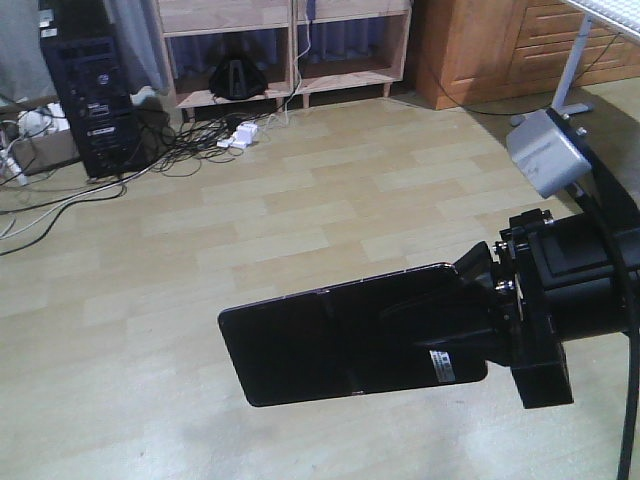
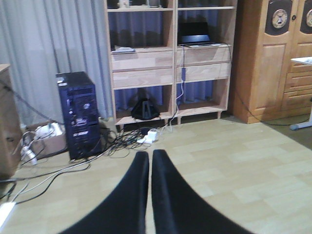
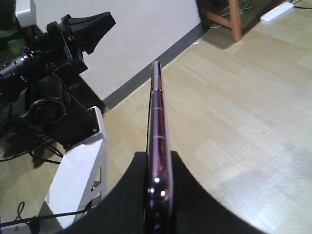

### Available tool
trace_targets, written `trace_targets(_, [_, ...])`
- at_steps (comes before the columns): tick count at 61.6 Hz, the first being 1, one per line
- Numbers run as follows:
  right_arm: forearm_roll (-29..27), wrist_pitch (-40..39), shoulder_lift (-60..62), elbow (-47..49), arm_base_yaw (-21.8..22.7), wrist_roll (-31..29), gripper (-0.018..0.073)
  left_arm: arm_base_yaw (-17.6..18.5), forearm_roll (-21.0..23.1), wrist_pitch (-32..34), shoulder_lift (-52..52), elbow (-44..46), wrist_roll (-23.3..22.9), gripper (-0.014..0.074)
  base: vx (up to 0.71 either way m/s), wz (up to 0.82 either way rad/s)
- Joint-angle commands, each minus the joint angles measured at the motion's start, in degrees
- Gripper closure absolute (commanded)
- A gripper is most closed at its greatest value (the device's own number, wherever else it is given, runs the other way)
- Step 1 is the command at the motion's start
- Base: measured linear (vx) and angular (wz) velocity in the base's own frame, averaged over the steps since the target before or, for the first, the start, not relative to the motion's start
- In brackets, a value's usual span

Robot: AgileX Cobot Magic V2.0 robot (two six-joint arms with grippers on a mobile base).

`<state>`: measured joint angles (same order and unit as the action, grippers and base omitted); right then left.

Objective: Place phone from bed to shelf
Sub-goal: 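Hold the phone in the right gripper while driving to the shelf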

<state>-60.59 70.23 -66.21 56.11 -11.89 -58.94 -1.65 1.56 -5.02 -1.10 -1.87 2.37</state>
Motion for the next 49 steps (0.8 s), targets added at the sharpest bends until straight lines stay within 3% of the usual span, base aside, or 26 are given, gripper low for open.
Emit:
trace_targets(1, [-4.54, 3.50, 1.39, 1.50, 0.07, 0.03, 0.0561, 0.20, 0.56, 4.09, -0.35, 1.43, -0.50, 0.0595, 0.40, -0.16])
trace_targets(49, [-4.54, 3.43, 1.39, 1.50, 0.07, 0.03, 0.0561, 0.20, 0.56, 4.09, -0.35, 1.43, -0.50, 0.0595, 0.42, -0.23])
